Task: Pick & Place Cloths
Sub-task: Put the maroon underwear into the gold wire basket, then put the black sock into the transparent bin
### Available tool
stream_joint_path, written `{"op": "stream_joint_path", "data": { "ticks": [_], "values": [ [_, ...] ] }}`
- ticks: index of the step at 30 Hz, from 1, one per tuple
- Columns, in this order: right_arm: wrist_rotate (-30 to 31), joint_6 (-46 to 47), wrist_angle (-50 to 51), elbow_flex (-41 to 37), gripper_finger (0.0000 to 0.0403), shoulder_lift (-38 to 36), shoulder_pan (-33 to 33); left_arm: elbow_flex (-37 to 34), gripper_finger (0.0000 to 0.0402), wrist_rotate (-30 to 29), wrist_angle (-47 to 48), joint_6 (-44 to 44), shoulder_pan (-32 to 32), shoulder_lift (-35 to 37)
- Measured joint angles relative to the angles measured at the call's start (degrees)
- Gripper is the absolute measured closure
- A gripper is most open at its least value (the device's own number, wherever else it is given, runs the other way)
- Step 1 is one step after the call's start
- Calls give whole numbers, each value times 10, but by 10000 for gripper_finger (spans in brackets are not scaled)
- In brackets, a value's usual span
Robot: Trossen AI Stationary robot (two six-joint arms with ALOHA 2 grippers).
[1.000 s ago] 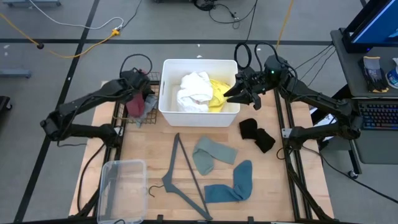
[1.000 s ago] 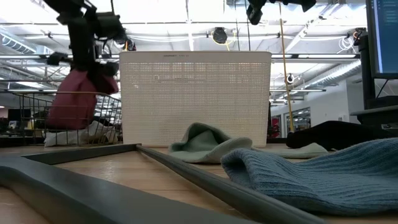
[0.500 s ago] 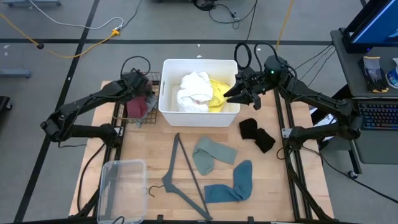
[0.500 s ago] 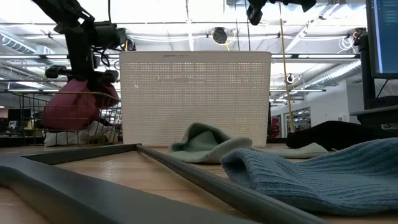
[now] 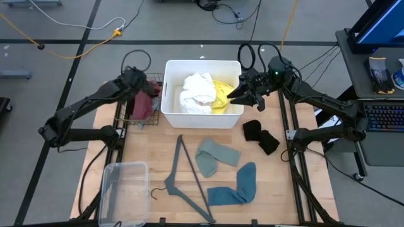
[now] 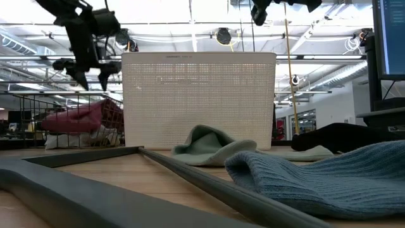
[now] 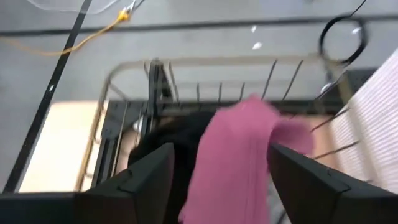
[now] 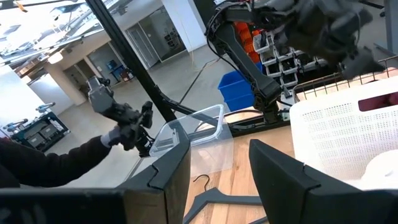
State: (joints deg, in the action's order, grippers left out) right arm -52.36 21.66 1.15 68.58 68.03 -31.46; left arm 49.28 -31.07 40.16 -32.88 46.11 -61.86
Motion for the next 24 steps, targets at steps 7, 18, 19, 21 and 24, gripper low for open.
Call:
{"op": "stream_joint_path", "data": {
  "ticks": [7,18,19,21,24],
  "values": [
    [-5,2,6,0,248,0,0,71,122,1,-3,-4,-22,46],
    [-80,-89,149,0,248,-29,0,109,153,57,-99,85,-139,120],
    [-78,-102,172,0,248,-36,0,109,155,61,-110,95,-152,125],
    [-75,-124,219,0,248,-53,0,109,157,73,-129,114,-176,131],
    [-41,-150,287,0,248,-83,3,109,158,91,-153,145,-211,136]
  ]
}}
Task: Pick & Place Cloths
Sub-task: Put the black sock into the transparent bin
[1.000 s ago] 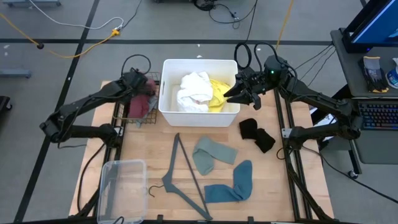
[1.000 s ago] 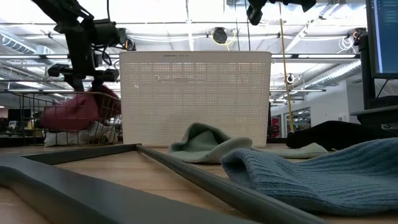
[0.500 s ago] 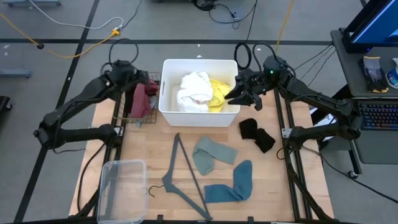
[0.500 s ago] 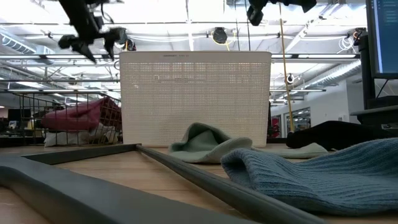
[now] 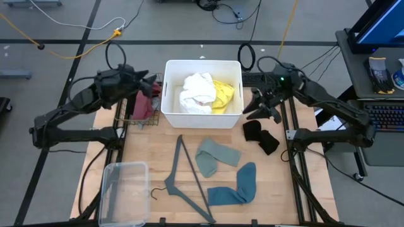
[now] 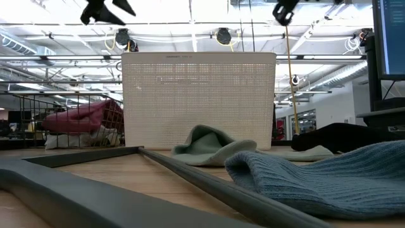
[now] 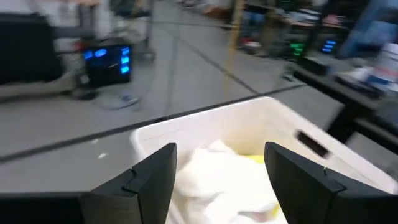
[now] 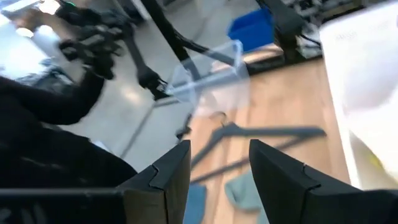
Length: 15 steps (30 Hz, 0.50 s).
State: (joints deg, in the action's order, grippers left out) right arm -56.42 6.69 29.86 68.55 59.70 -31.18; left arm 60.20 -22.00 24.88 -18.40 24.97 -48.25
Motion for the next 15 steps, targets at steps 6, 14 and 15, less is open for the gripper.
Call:
{"op": "stream_joint_path", "data": {
  "ticks": [6,14,15],
  "values": [
    [103,-19,149,0,248,-51,17,0,158,32,-36,60,-59,-1],
    [285,-15,324,0,244,-78,35,0,158,70,-78,82,-117,-1],
    [312,-15,340,0,241,-78,37,0,158,70,-80,82,-122,-1]
  ]
}}
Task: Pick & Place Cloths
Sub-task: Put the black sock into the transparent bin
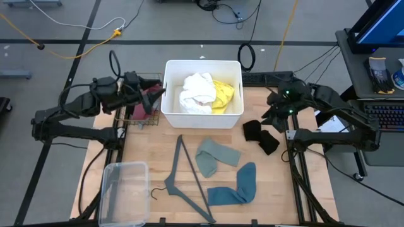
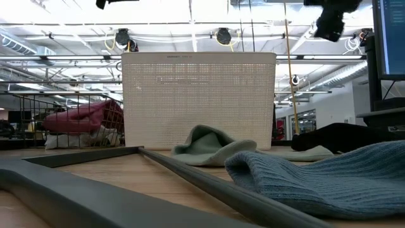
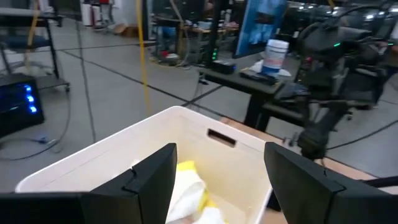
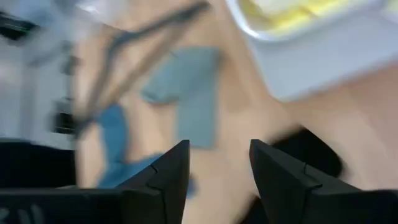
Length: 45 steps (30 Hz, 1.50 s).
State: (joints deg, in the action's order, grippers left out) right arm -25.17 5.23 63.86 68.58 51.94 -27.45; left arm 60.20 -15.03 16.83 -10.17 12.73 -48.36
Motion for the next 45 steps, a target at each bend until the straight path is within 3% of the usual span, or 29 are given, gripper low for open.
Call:
{"op": "stream_joint_path", "data": {
  "ticks": [5,16,22,26,45],
  "values": [
    [85,0,57,-1,207,3,7,0,158,0,-4,-9,-23,0],
    [88,8,16,-114,114,6,30,0,158,0,-4,-38,-55,0],
    [91,51,-58,-202,112,13,32,0,158,-4,-4,-38,-58,0],
    [127,61,-68,-235,118,27,32,0,158,-18,-4,-36,-58,0],
    [191,72,-95,-242,122,145,42,0,158,-21,-4,-24,-58,0]
  ]
}}
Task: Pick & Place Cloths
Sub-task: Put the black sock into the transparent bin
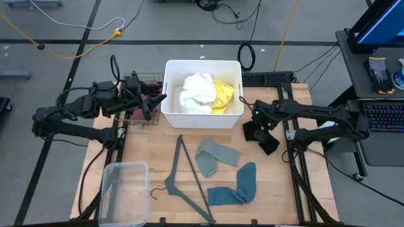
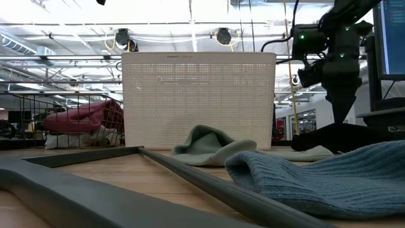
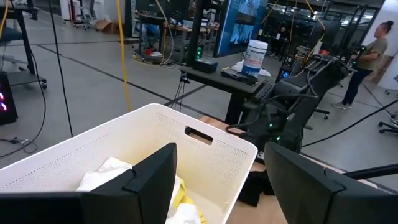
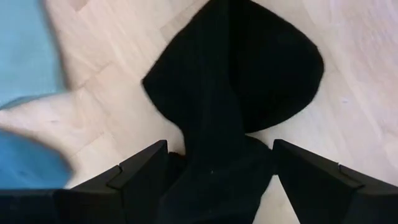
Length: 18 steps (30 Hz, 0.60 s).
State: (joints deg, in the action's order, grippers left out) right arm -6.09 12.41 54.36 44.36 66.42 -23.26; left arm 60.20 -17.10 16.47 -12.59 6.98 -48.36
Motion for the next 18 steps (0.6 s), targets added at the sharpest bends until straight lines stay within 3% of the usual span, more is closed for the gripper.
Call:
{"op": "stream_joint_path", "data": {
  "ticks": [7,14,18],
  "values": [
    [77,41,-1,0,122,44,23,0,158,0,0,0,0,0],
    [80,79,2,-3,124,78,41,0,158,0,0,-1,0,0],
    [78,110,-11,-30,147,78,54,0,158,0,0,-10,0,0]
  ]
}}
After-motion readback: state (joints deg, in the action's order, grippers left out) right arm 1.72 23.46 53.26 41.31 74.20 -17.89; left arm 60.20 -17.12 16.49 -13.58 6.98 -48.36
